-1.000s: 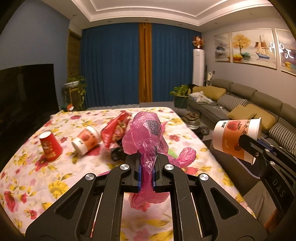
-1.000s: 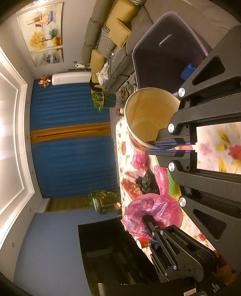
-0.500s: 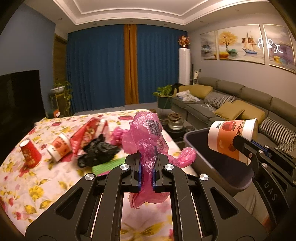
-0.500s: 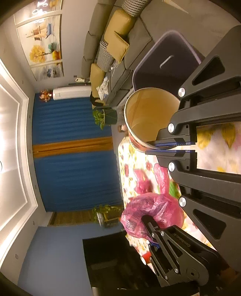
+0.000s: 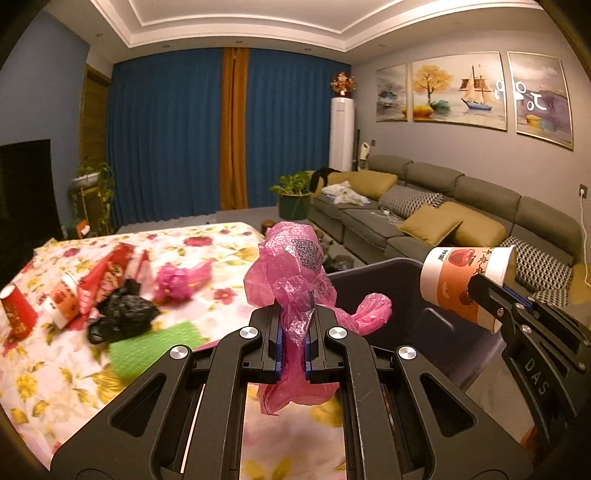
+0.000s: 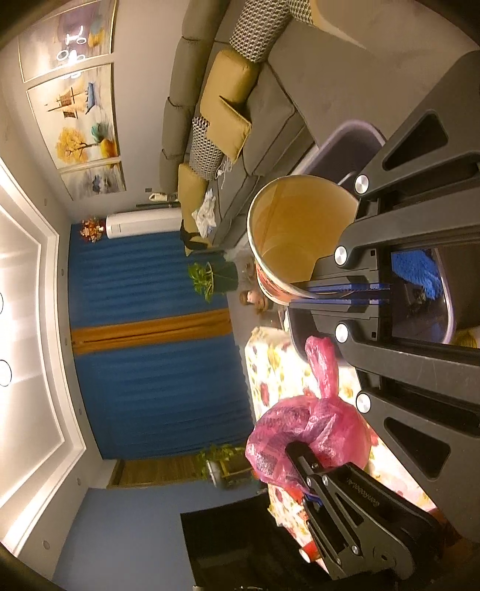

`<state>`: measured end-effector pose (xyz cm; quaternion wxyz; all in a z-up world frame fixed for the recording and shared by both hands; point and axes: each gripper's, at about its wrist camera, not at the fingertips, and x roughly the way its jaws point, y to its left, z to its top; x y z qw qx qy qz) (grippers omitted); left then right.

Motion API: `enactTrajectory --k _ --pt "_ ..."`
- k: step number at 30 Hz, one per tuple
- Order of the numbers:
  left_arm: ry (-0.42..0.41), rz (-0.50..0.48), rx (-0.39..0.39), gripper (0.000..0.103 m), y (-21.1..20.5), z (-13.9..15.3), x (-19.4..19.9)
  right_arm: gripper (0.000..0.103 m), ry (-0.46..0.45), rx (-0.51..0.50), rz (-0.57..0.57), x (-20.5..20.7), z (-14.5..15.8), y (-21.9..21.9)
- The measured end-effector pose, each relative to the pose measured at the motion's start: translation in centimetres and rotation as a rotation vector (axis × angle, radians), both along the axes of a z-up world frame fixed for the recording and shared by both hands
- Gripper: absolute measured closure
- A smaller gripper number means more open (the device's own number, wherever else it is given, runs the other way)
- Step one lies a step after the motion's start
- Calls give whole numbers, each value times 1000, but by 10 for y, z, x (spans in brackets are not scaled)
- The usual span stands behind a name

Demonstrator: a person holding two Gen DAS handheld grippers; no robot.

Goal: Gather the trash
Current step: 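Lift the pink bag and white cup and carry both over the grey bin, then open both tools over the grey bin to drop the bag and cup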

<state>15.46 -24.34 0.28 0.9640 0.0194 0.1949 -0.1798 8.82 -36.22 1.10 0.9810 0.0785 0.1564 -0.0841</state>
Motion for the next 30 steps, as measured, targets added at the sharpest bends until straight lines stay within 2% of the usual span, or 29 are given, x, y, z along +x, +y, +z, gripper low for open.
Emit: enactTrajectory --k 13,26,28,30 --pt "18 -79 -10 96 -49 -7 14 99 -6 21 -45 5 1 -16" --pt "50 -181 -23 94 -56 -27 28 99 -2 43 -46 13 -3 -14" --pt "45 -193 -16 89 -57 -29 27 99 -3 45 -43 15 -2 -16" --pt "35 -188 -7 69 -56 -28 26 99 -3 48 -40 16 -1 -15"
